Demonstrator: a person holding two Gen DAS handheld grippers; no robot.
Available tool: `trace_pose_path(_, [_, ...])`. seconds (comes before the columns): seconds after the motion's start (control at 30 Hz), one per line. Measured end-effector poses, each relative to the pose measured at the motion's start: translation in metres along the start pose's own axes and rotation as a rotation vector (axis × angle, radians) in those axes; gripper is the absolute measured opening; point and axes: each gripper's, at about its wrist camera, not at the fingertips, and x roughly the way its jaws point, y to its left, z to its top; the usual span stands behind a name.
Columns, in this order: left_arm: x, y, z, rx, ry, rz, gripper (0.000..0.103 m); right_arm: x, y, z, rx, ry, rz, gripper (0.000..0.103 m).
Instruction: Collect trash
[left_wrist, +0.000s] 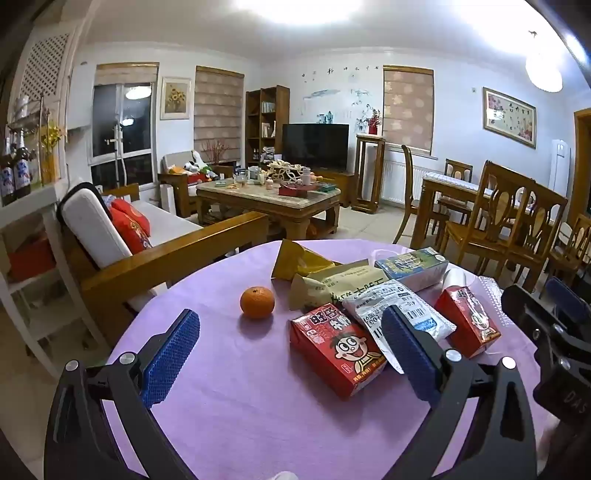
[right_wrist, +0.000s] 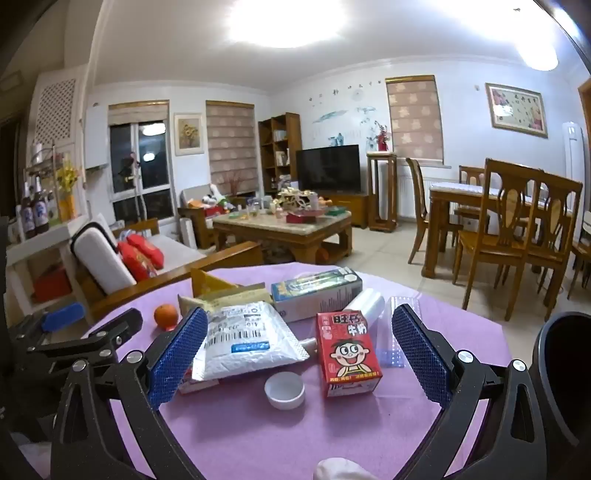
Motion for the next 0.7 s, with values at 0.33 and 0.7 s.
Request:
trace_pose_path(0.33, [0.002,0.001,-0.001,-0.015,0.021,0.025,0.098,0.000,-0.001,0.000,0.013,0.005,0.005,0.099])
trace_pose_path(0.7, [0.006,0.009,0.001,-0.043,0.038,0.040,0.098,0.000,-0.001,0.000,0.016,0.007,0.005,0.099])
